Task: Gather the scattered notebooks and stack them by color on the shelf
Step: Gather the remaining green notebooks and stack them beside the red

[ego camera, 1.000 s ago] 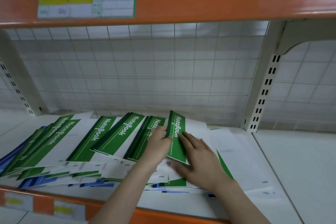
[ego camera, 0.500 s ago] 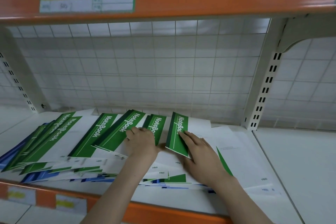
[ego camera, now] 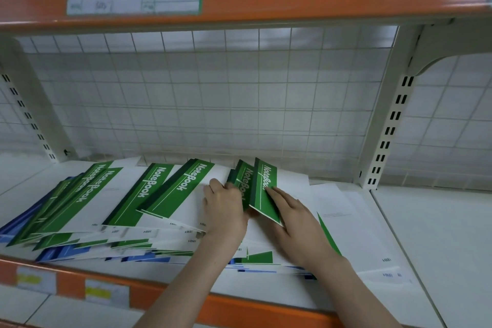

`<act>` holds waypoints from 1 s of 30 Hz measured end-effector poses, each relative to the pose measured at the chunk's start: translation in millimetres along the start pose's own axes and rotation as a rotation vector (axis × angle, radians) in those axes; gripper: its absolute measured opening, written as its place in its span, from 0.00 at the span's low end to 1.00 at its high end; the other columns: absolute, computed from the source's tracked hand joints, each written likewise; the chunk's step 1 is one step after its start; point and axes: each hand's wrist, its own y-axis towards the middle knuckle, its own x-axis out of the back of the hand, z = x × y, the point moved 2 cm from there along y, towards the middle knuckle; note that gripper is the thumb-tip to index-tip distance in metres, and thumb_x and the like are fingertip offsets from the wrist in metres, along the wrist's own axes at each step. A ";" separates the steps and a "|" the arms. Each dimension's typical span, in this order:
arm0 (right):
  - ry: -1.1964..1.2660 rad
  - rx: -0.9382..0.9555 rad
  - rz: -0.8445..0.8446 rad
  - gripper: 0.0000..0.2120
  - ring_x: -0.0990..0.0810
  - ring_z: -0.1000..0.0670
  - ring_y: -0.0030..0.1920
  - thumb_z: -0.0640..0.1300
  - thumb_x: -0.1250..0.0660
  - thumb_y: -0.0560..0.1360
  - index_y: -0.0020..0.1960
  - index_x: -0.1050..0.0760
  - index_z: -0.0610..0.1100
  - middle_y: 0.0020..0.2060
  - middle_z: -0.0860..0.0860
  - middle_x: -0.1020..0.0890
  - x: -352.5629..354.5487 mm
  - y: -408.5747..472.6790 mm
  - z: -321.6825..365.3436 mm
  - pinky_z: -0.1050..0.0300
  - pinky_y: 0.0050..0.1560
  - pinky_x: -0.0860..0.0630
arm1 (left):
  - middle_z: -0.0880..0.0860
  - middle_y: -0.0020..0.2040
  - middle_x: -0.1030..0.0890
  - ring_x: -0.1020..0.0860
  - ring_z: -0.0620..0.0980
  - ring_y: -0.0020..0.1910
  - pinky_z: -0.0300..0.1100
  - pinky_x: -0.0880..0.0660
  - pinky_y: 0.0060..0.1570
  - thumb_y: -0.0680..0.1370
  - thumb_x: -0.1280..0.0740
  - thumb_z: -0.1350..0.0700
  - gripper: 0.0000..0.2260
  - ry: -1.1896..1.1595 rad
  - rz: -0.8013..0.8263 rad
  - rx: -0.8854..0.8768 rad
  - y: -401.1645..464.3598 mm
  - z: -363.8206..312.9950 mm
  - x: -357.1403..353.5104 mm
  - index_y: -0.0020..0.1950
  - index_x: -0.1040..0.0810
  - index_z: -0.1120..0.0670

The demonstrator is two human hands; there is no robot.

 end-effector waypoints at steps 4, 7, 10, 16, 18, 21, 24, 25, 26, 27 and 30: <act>0.045 0.012 -0.010 0.27 0.39 0.51 0.73 0.51 0.42 0.80 0.77 0.45 0.49 0.75 0.52 0.39 0.4 -1.0 1.3 0.60 0.73 0.44 | 0.57 0.53 0.20 0.23 0.50 0.45 0.36 0.25 0.41 0.75 0.32 0.62 0.10 -0.634 0.154 0.014 8.3 0.9 -4.7 0.56 0.22 0.59; 0.052 0.020 0.009 0.31 0.39 0.53 0.73 0.62 0.47 0.78 0.77 0.45 0.51 0.75 0.53 0.40 -1.0 -1.9 2.7 0.58 0.73 0.43 | 0.57 0.48 0.17 0.18 0.54 0.44 0.46 0.20 0.43 0.78 0.37 0.64 0.09 -1.097 0.271 0.189 12.7 3.0 -5.9 0.55 0.20 0.59; 0.011 0.015 0.051 0.41 0.45 0.55 0.75 0.72 0.49 0.71 0.78 0.50 0.53 0.76 0.55 0.45 -3.6 -1.7 2.9 0.58 0.74 0.47 | 0.54 0.44 0.18 0.19 0.50 0.41 0.42 0.23 0.40 0.81 0.41 0.61 0.09 -1.257 0.250 0.250 12.9 0.4 -3.1 0.50 0.20 0.56; -0.016 0.013 0.030 0.31 0.45 0.54 0.75 0.58 0.49 0.78 0.78 0.51 0.50 0.77 0.53 0.46 -3.6 0.3 -1.0 0.61 0.74 0.49 | 0.54 0.59 0.21 0.25 0.52 0.58 0.45 0.27 0.57 0.81 0.40 0.58 0.14 -0.592 0.064 -0.106 10.5 11.1 2.7 0.65 0.25 0.52; -0.008 0.006 0.035 0.33 0.44 0.54 0.75 0.59 0.54 0.75 0.78 0.51 0.50 0.77 0.53 0.46 -3.1 0.6 -0.7 0.60 0.74 0.48 | 0.55 0.62 0.25 0.31 0.56 0.62 0.48 0.32 0.58 0.78 0.36 0.50 0.18 -0.182 0.023 -0.110 5.9 15.4 5.0 0.67 0.30 0.51; 0.016 0.008 0.015 0.34 0.43 0.54 0.75 0.59 0.54 0.74 0.78 0.49 0.48 0.76 0.52 0.44 -3.4 1.0 -0.3 0.59 0.74 0.47 | 0.57 0.65 0.30 0.34 0.58 0.65 0.49 0.34 0.60 0.73 0.34 0.38 0.30 0.023 0.167 -0.025 0.3 13.3 2.6 0.66 0.35 0.56; 0.024 0.017 -0.001 0.31 0.42 0.53 0.75 0.58 0.50 0.77 0.77 0.48 0.48 0.76 0.52 0.42 -3.5 0.8 -1.6 0.59 0.74 0.47 | 0.59 0.64 0.31 0.33 0.58 0.63 0.48 0.34 0.60 0.71 0.30 0.40 0.33 -0.058 0.180 -0.039 0.7 8.3 -1.0 0.66 0.36 0.58; 0.027 0.020 -0.006 0.30 0.42 0.53 0.75 0.56 0.47 0.79 0.77 0.48 0.48 0.76 0.52 0.42 -3.8 0.6 -2.2 0.59 0.74 0.46 | 0.60 0.63 0.31 0.32 0.58 0.63 0.47 0.33 0.60 0.70 0.28 0.43 0.32 -0.122 0.186 -0.028 0.9 7.7 -3.0 0.65 0.35 0.59; 0.030 0.023 -0.009 0.29 0.42 0.53 0.74 0.54 0.44 0.79 0.77 0.47 0.48 0.76 0.51 0.41 -4.1 0.1 -2.6 0.59 0.74 0.46 | 0.60 0.62 0.30 0.31 0.57 0.62 0.47 0.33 0.59 0.70 0.27 0.46 0.31 -0.181 0.197 -0.022 0.4 6.9 -4.5 0.65 0.34 0.59; 0.031 0.025 -0.009 0.29 0.41 0.52 0.74 0.53 0.43 0.79 0.77 0.47 0.48 0.76 0.51 0.41 -4.4 -0.4 -2.8 0.59 0.74 0.46 | 0.59 0.61 0.29 0.30 0.57 0.61 0.46 0.31 0.58 0.70 0.26 0.48 0.29 -0.237 0.207 -0.017 -0.5 6.1 -6.1 0.64 0.33 0.59; 0.026 0.030 -0.004 0.29 0.40 0.51 0.74 0.53 0.42 0.79 0.77 0.45 0.48 0.75 0.51 0.40 -4.1 -0.9 -2.9 0.59 0.74 0.45 | 0.56 0.51 0.24 0.23 0.55 0.50 0.40 0.28 0.40 0.73 0.29 0.55 0.17 -0.394 0.166 -0.058 -2.3 4.8 -7.2 0.55 0.33 0.58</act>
